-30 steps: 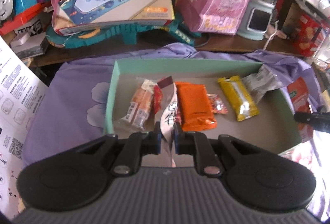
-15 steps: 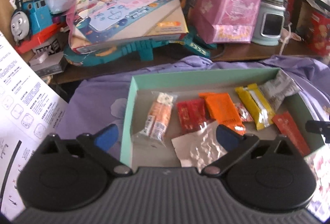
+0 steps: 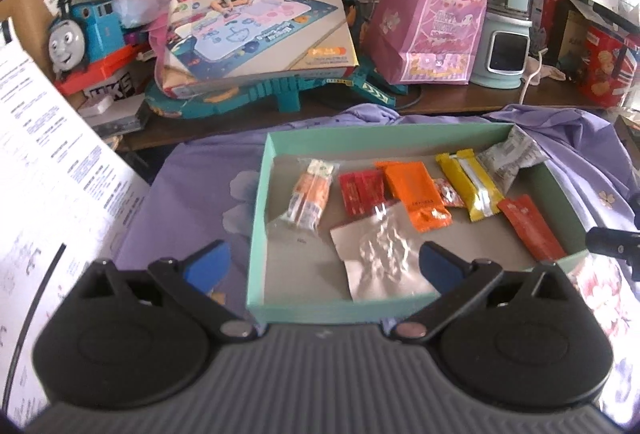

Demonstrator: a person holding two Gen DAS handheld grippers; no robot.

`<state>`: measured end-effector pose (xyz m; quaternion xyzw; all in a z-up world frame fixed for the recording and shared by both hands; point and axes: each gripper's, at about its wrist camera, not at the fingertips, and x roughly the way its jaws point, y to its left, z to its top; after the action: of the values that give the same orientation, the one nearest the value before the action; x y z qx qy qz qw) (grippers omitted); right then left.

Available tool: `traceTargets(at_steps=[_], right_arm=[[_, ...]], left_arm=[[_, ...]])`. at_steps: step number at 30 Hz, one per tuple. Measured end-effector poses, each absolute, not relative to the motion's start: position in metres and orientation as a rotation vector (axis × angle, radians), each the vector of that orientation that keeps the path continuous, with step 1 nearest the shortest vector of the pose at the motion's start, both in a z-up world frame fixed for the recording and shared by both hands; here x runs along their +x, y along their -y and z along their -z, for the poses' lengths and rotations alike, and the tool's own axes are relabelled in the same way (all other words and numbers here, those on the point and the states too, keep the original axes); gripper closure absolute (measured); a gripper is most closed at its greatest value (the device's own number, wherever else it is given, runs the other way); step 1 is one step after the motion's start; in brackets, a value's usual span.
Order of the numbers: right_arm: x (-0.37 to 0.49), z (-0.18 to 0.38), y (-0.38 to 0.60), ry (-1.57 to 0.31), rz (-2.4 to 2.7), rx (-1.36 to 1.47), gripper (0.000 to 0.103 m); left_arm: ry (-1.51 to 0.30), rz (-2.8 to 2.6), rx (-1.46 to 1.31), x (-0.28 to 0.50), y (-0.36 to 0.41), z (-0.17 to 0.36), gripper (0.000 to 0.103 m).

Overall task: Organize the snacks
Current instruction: 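Lower both held snacks into the green box and open both grippers, then grasp the pink-blue candy with the left gripper while the right grasps the pink clear stick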

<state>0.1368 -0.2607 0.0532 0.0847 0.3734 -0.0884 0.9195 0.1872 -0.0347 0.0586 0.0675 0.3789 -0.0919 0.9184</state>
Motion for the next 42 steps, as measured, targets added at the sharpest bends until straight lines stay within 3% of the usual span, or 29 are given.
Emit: traceTargets(at_steps=[14, 32, 34, 38, 41, 42], right_arm=[[0.092, -0.016, 0.221, -0.829, 0.116, 0.182, 0.0], [0.114, 0.032, 0.22, -0.928, 0.132, 0.24, 0.007], [0.122, 0.037, 0.217, -0.937, 0.121, 0.242, 0.007], [0.134, 0.045, 0.219, -0.952, 0.106, 0.255, 0.019], [0.138, 0.05, 0.227, -0.964, 0.121, 0.28, 0.032], [0.138, 0.051, 0.232, -0.967, 0.13, 0.285, 0.035]], left_arm=[[-0.875, 0.176, 0.135, 0.139, 0.01, -0.012, 0.0], [-0.977, 0.118, 0.124, 0.173, -0.006, 0.055, 0.003], [-0.99, 0.117, 0.109, 0.179, -0.008, 0.06, 0.008], [-1.018, 0.139, 0.079, 0.187, -0.01, 0.067, 0.019], [-1.013, 0.155, 0.092, 0.19, -0.006, 0.071, 0.031], [-1.008, 0.162, 0.103, 0.19, -0.004, 0.071, 0.04]])
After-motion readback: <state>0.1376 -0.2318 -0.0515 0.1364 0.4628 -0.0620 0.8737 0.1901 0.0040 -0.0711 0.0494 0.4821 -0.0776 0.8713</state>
